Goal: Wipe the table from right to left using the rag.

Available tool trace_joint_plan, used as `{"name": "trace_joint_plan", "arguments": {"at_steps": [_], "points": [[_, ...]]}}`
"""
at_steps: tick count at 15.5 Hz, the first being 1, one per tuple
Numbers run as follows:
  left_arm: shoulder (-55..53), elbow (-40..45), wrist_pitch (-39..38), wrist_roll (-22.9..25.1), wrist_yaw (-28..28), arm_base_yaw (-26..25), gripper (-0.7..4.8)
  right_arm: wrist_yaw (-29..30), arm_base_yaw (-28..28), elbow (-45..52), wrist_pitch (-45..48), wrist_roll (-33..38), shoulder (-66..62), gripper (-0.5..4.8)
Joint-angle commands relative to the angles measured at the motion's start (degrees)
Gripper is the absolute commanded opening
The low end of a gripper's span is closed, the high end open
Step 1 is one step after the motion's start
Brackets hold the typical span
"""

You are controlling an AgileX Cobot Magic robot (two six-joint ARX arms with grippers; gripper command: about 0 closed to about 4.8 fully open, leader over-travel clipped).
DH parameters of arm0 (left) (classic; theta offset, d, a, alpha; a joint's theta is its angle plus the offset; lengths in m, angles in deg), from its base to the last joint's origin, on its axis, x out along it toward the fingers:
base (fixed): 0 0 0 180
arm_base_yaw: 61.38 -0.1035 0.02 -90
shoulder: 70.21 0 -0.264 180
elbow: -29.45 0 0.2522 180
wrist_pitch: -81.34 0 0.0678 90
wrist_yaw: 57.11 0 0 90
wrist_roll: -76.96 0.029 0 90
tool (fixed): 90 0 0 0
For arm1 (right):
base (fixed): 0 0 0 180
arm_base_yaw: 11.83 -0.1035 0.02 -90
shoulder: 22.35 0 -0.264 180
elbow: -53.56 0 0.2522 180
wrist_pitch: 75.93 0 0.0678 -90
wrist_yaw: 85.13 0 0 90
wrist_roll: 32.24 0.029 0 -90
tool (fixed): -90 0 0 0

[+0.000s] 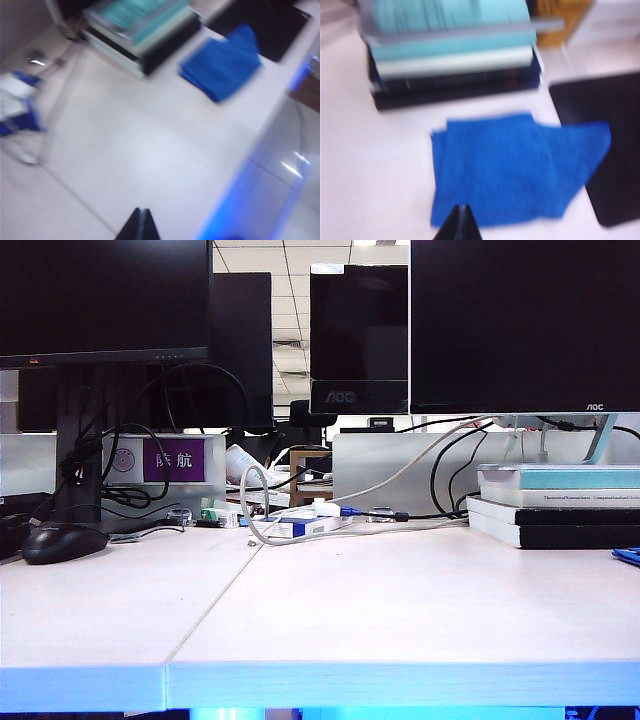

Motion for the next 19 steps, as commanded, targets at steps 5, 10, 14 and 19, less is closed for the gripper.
{"name": "trace_joint_plan", "arguments": {"at_steps": [5, 10, 14, 19], "points": [[0.24, -1.88, 1.07, 1.53, 0.37, 0.0, -0.05, -0.11, 7.06, -0.35, -10.99, -1.64, -6.16, -0.01], [0.28, -1.9, 1.07, 1.53, 0.37, 0.02, -0.05, 0.66, 10.08, -0.35, -6.58, -3.17, -15.02, -0.01], [0.31, -1.9, 1.05, 1.53, 0.35, 0.02, -0.05, 1.42, 12.11, -0.31, 1.68, -3.45, -18.69, 1.97], [0.31, -1.88, 1.05, 1.53, 0.37, 0.0, -0.05, 2.51, 12.15, -0.31, 0.37, -9.16, -26.73, 2.34]]}}
